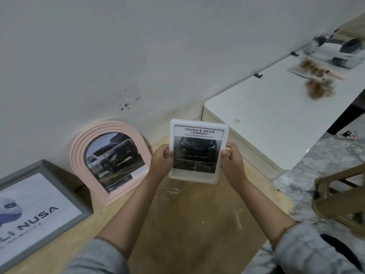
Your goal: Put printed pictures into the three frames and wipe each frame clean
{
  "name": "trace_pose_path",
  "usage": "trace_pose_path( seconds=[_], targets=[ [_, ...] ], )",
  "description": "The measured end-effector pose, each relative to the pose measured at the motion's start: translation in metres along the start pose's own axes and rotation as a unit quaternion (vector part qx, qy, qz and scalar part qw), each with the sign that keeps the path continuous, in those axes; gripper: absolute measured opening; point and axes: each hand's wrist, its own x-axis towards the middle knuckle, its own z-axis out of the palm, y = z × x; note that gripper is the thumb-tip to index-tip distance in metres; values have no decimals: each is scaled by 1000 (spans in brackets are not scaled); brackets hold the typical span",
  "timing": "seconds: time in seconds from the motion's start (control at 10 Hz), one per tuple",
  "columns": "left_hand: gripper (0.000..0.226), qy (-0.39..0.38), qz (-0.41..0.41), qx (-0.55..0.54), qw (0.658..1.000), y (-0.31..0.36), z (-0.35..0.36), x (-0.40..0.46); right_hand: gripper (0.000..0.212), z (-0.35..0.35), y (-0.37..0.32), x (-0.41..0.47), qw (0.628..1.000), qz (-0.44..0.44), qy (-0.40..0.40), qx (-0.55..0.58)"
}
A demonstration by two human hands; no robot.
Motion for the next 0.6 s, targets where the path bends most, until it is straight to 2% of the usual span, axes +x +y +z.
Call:
trace_pose_path(
  seconds=[0.3, 0.4, 0.5, 0.6],
  targets=[
    [17, 12, -24, 14, 1000, -19, -5, -27, 31, 9, 12, -28, 1000, 23, 7, 3],
    [17, 21, -65, 22, 997, -11, -3, -29, 33, 8, 3, -34, 1000, 28, 8, -7],
    [29, 20, -116, 11, 993, -7, -2, -38, 32, 8, 2, -43, 999, 49, -3, -4],
    [48, 20, -154, 1, 988, 0, -4, -55, 62, 11, 1, -51, 996, 86, 17, -21]
  ],
)
